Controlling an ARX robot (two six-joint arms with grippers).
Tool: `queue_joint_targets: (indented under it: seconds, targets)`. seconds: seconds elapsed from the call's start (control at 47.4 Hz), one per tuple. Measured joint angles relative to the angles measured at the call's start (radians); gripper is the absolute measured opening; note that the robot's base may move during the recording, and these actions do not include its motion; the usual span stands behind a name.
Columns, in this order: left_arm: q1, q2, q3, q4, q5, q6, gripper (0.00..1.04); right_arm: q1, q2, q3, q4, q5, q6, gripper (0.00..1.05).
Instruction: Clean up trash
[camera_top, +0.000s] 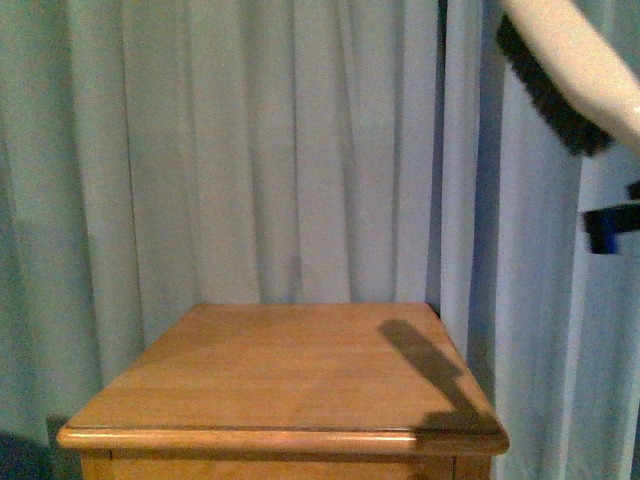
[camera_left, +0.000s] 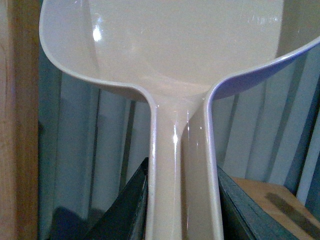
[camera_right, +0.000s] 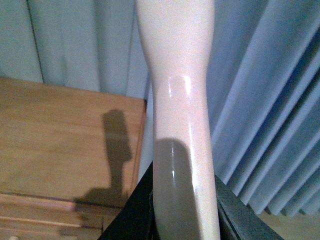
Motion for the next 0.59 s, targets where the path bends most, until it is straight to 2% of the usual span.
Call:
queue_joint_targets:
  seconds: [0.316,0.591]
  targets:
    - [0.0,0.0,0.0,0.0,0.0,0.0,0.28,0.02,-0.367,-0.142,-0.057,0.071,-0.015,0.19]
    - [0.0,0.0,0.0,0.0,0.0,0.0,0.28,0.047,-0.555,-0.257,0.029,0.201,-0.089,0.19]
